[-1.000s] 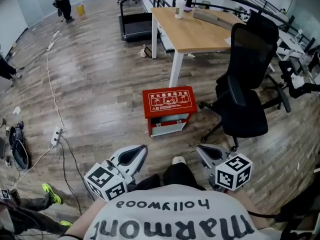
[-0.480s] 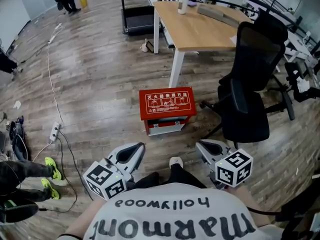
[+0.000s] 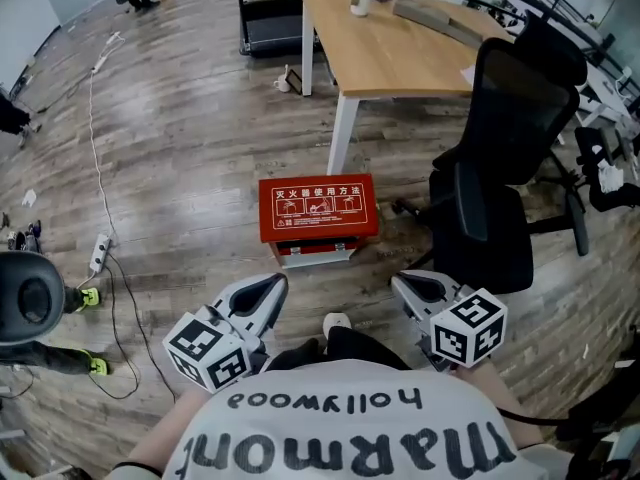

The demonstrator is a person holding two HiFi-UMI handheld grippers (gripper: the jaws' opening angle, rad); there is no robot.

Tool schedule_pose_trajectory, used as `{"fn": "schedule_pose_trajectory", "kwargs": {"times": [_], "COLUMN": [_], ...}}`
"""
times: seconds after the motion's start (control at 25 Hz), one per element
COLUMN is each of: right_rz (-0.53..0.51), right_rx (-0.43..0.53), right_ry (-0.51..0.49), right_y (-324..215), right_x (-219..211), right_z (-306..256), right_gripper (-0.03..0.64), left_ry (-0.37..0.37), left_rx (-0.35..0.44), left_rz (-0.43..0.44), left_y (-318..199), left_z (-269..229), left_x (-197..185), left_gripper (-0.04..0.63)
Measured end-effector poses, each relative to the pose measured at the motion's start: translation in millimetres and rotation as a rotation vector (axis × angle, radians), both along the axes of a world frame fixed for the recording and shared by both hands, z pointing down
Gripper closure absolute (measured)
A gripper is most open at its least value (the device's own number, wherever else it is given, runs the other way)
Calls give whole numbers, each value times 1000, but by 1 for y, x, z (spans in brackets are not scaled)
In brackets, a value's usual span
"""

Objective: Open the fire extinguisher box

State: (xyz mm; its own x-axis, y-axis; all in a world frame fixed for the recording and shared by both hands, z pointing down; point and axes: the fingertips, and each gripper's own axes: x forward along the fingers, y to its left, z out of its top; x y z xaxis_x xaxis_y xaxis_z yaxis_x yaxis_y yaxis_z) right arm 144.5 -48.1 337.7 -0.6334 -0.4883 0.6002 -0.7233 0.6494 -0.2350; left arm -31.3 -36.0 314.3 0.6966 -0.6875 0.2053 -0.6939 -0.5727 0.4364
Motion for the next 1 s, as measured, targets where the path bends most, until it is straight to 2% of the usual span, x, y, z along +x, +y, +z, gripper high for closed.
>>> {"fn": "schedule_pose_trajectory", "kwargs": {"times": [0.4,0.68,1.0], "right_rz": [-57,-153,-195], "right_rx": [-7,-29,-48], "right_ry": [-1,-5,-38], "right_y": [-56,-77,-96], "right_x": [36,37,23], "right_z": [7,17,29], "right_gripper": [606,606,606], "left_ry": [-4,-13,-28], "left_rx": [17,15,-36], "left_rz": [-53,-130,-184], "left_y": [-43,-54,-57], "left_z": [0,3,18], "left_x": [38,45,39], "left_gripper": [591,589,589]}}
